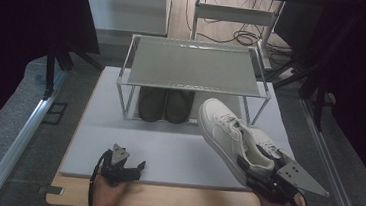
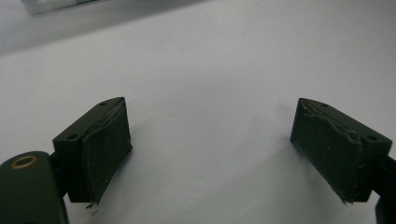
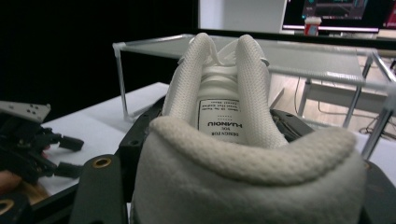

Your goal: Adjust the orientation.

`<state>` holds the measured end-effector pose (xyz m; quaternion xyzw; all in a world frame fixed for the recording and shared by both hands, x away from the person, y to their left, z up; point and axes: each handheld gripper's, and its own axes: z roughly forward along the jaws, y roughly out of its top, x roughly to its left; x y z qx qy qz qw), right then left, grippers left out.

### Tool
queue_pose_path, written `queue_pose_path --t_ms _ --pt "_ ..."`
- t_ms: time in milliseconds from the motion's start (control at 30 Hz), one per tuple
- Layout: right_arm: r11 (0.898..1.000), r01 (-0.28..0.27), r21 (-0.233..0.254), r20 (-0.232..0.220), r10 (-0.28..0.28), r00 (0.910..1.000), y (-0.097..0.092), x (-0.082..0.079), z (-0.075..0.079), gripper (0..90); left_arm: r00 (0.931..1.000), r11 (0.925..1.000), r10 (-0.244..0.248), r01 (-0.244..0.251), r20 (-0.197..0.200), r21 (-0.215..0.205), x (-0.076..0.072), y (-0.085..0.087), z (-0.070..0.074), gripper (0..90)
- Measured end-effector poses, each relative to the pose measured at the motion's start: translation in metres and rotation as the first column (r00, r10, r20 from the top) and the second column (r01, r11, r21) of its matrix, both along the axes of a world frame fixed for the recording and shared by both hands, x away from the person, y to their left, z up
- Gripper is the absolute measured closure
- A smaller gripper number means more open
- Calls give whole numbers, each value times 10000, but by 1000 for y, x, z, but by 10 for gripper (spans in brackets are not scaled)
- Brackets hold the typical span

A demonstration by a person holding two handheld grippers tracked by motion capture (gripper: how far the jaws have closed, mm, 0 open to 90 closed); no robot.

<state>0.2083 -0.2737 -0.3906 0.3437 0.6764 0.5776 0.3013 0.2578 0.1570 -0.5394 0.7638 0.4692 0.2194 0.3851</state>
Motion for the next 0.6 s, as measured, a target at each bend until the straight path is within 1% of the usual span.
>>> queue_pose_path --t_ms 133,300,333,600 --pt "9999 -127 78 264 125 9996 6 4 10 382 10000 10000 -1 1 2 -9 0 0 0 116" --pt "9997 -180 182 540 170 9984 14 14 21 382 10000 10000 -15 15 -3 -12 0 0 0 116" --pt "9996 -189 231 569 175 9982 16 17 23 382 10000 10000 -14 14 -2 -15 0 0 0 116" --pt "9999 -73 111 822 63 9966 31 38 31 382 10000 10000 -22 22 -2 -1 0 0 0 116"
